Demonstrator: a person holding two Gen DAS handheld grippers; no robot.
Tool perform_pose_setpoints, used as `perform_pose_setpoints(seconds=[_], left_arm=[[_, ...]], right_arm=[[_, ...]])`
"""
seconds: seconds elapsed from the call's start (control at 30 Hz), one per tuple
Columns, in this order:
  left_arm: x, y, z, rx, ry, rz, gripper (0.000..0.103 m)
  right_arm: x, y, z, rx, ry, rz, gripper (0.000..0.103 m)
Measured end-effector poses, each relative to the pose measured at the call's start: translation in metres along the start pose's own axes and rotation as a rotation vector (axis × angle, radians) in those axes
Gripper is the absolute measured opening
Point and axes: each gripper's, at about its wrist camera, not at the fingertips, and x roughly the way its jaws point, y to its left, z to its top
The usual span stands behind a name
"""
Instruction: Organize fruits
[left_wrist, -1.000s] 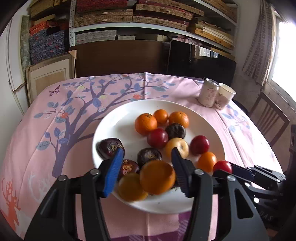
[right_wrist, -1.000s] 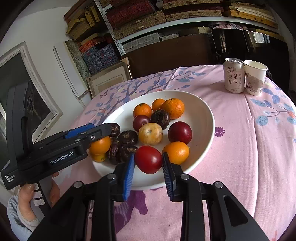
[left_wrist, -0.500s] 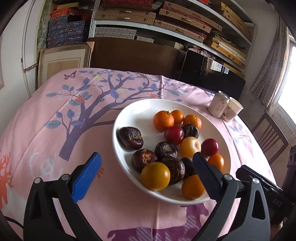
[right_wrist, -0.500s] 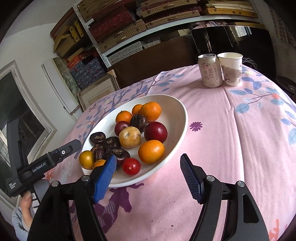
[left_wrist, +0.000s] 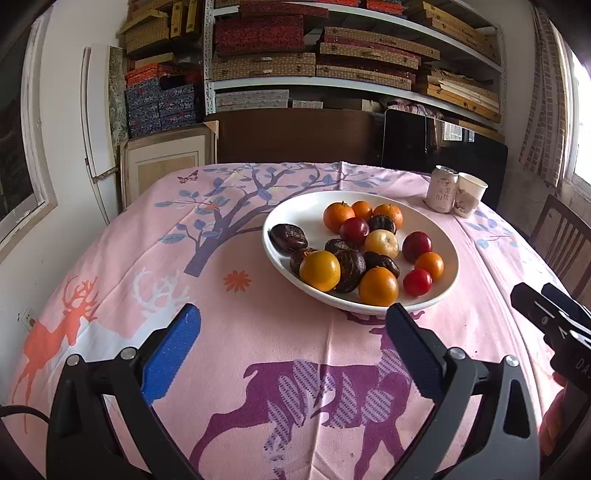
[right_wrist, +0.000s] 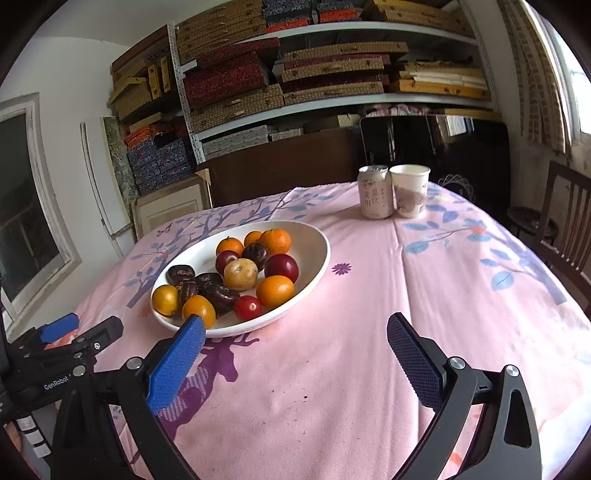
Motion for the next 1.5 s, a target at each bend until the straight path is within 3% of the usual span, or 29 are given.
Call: perform_pose_setpoints(seconds=[0.1, 0.23, 0.3, 0.6, 0.7, 0.87, 1.1, 1.5], left_arm=[[-0.005, 0.0, 0.0, 0.012, -0.014, -0.014, 0.098], [-0.003, -0.005, 0.001, 0.038, 0.007, 0.031, 0.098], [-0.002, -0.007, 0.002, 0.046, 0.015, 0.036, 0.098], [-0.01, 0.004, 0.001, -0.033, 0.007, -0.133, 0.098], [-0.005, 0.006, 0.002, -0.058, 0.026, -0.152, 0.098], [0.002, -0.001, 0.001, -0.015, 0.063, -0.066, 0.099], [-0.006, -0.01, -0.004, 0.043, 0.025, 0.019, 0.099], [-0.008, -0.014, -0.002, 0.07, 0.014, 0.023, 0.098]], right_arm=[[-0.006, 0.005, 0.0, -0.063, -0.061, -0.068, 0.1], [-0.011, 0.005, 0.0, -0.068, -0.077, 0.021, 0.1], [-0.012, 0.008, -0.001, -0.079, -0.07, 0.023, 0.1], [-0.014, 0.024, -0.006, -0.143, -0.057, 0.019, 0.1], [-0.014, 0.026, -0.006, -0.147, -0.057, 0.021, 0.1], [-0.013, 0.027, -0.007, -0.152, -0.049, 0.016, 0.1], [-0.013, 0.029, -0.007, -0.165, -0.041, 0.015, 0.1], [-0.01, 0.026, -0.007, -0.148, -0.019, 0.039, 0.1]])
